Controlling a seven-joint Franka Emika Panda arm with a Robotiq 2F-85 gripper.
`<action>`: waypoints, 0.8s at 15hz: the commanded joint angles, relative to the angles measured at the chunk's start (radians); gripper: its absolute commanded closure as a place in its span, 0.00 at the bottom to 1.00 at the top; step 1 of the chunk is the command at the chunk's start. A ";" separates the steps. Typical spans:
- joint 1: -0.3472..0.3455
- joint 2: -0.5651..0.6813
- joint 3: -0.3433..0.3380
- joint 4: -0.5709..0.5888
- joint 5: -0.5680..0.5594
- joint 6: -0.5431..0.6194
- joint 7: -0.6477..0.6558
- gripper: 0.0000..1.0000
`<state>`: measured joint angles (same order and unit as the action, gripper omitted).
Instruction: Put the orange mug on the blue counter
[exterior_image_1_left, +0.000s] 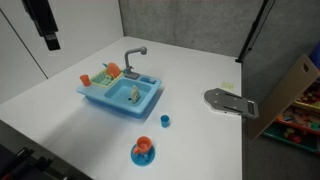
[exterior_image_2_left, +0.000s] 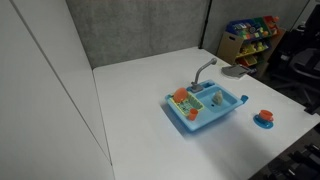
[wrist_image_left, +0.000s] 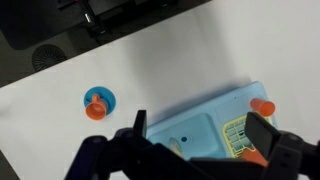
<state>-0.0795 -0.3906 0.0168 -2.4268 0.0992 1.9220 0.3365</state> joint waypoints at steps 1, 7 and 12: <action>-0.036 0.078 -0.041 0.037 -0.010 0.035 -0.011 0.00; -0.074 0.198 -0.070 0.034 -0.045 0.164 0.035 0.00; -0.084 0.301 -0.088 0.039 -0.096 0.244 0.090 0.00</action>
<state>-0.1584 -0.1543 -0.0614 -2.4241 0.0377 2.1445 0.3782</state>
